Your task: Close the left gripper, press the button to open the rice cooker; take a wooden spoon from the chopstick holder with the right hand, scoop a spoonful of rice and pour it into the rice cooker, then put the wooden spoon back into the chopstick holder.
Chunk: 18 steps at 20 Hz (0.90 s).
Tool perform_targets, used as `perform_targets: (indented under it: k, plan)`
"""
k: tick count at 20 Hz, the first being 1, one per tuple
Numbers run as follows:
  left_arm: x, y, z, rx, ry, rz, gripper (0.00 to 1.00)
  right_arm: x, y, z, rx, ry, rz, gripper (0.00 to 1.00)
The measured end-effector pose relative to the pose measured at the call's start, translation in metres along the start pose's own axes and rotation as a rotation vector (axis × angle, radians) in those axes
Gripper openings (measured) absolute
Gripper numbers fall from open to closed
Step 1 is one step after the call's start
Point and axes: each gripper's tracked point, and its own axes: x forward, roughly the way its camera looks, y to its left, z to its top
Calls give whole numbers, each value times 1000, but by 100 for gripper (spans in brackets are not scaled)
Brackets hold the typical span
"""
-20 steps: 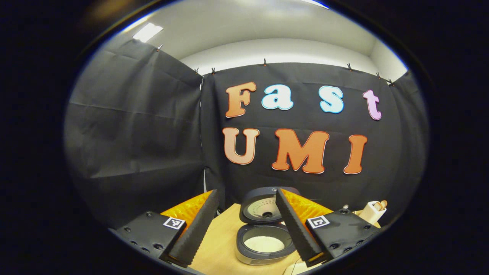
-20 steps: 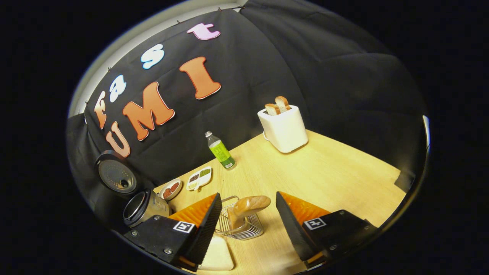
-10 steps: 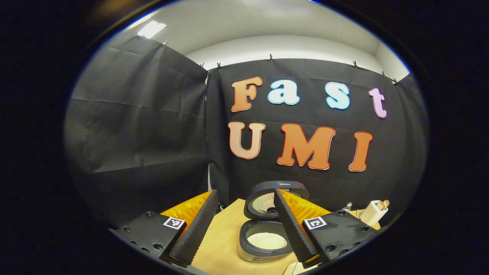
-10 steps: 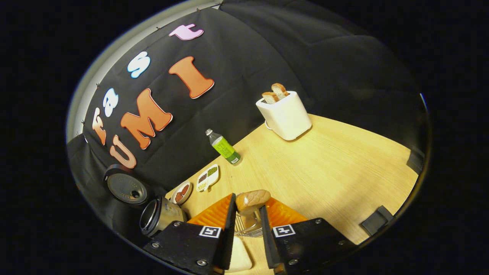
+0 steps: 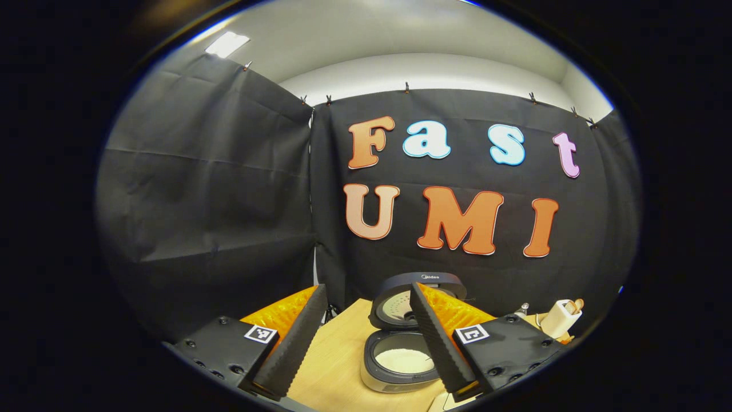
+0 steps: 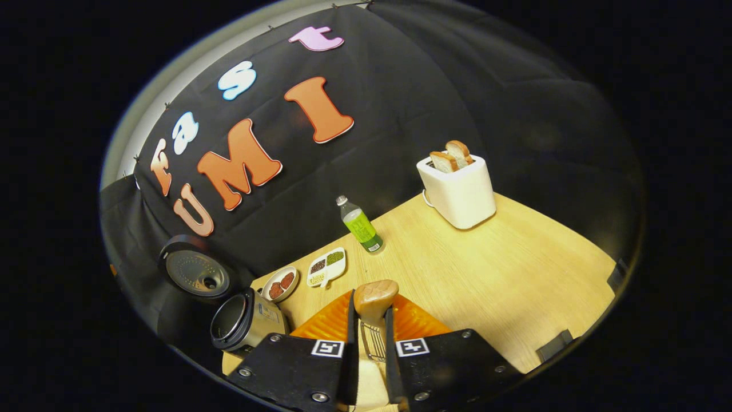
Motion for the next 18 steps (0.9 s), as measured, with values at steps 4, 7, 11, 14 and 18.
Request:
perform_targets:
  k: [4,7,11,14,18]
  plan:
    - [2,9,10,-5,-21,-14,97,-21,13,25,-35,-47,-7,16]
    - [6,12,14,3,-35,-30,98,-42,28,38,-54,-80,7,11]
    - [15,15,10,-3,-26,-68,97,-66,58,34,-82,-80,44,11]
    - [22,22,9,-6,-23,-93,97,-80,90,20,-102,-81,89,11]
    - [30,29,-2,12,3,-138,98,-85,126,-13,-169,-58,125,11]
